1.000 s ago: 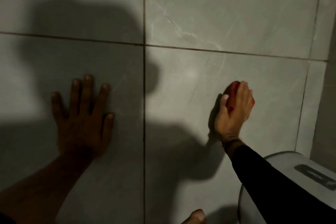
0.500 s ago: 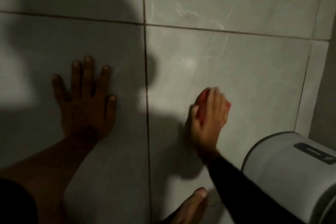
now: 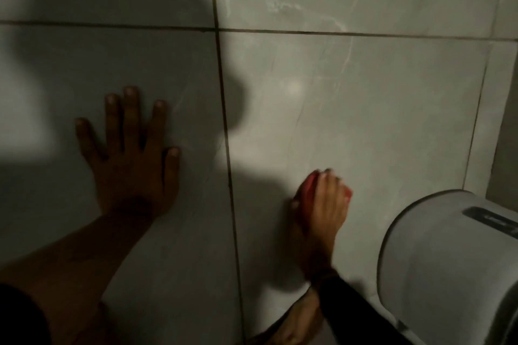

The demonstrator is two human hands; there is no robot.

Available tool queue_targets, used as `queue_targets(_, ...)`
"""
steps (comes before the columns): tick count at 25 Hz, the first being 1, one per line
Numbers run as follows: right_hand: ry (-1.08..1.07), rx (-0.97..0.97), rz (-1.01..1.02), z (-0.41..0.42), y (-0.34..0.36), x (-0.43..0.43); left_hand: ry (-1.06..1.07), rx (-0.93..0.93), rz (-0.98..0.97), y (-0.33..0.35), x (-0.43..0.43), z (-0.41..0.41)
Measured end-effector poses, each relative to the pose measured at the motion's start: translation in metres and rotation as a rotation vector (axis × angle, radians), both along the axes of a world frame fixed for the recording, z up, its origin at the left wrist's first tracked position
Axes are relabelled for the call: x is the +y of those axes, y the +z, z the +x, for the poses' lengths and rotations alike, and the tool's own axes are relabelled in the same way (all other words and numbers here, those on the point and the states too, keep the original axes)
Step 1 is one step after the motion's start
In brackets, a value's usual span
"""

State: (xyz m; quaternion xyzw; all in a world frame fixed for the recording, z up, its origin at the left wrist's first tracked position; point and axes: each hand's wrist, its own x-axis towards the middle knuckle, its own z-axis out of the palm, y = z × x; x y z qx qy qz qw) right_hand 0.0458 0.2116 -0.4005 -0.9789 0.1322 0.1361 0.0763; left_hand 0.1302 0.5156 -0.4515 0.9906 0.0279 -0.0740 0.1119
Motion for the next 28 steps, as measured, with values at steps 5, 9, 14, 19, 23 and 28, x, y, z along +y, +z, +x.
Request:
queue_targets(5,-0.246,-0.332,-0.05,0.237,-0.023,0.005,-0.019,-0.005,0.005,-0.007,0.001,0.0)
queue_targets(9,0.312,-0.308,0.099,0.191,-0.035,0.092,-0.002,0.003,0.006,-0.008,0.002,-0.001)
queue_targets(14,0.449,-0.014,0.105,-0.013,-0.005,0.035,-0.006,0.016,-0.013,-0.003,0.001,0.0)
queue_targets(19,-0.226,-0.279,0.023,0.119,-0.012,-0.031,-0.016,-0.023,-0.007,0.001,-0.002,0.0)
queue_targets(23,0.006,-0.405,0.031,0.218,-0.03,0.052,-0.044,-0.039,-0.012,-0.003,0.001,0.001)
queue_targets(28,0.408,-0.166,0.196,0.083,-0.005,0.039,-0.006,-0.037,-0.021,-0.006,0.006,-0.002)
